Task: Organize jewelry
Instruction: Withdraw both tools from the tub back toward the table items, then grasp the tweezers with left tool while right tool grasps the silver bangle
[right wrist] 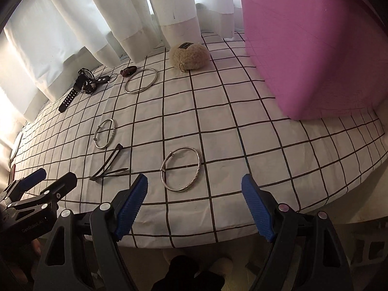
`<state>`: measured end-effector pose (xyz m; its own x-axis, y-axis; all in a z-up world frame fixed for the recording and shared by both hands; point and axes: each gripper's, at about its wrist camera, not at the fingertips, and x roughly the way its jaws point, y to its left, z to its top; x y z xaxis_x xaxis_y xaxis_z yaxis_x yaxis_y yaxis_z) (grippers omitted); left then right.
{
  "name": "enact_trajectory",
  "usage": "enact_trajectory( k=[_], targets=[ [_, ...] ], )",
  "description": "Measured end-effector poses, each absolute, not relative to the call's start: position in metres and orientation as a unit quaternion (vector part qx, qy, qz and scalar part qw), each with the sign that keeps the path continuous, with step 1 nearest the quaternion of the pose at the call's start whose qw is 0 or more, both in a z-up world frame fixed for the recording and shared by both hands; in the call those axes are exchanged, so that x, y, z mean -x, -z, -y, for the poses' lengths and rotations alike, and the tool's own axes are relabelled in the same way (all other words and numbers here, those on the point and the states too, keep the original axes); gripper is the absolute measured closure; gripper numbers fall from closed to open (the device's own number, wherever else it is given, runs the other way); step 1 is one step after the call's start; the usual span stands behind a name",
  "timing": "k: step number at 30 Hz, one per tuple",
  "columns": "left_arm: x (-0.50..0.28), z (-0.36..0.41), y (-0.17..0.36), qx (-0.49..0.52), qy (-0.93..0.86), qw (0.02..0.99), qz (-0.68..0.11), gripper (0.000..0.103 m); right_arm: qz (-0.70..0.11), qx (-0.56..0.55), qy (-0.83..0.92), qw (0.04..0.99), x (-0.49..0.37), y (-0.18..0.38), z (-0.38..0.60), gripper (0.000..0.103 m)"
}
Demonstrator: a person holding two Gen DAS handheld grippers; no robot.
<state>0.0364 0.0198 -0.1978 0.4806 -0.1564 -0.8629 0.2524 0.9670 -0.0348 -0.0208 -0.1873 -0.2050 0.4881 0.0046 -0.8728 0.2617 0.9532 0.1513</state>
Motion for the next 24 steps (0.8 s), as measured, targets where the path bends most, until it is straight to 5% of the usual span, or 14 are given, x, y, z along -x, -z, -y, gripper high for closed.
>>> enact_trajectory(
  k=[24],
  targets=[
    [-0.031, 0.004, 0.236, -0.046, 0.1, 0.887, -0.448, 0.006, -0.445, -0.015, 0.034, 0.895, 0.006, 0.24, 0.18, 0.024]
  ],
)
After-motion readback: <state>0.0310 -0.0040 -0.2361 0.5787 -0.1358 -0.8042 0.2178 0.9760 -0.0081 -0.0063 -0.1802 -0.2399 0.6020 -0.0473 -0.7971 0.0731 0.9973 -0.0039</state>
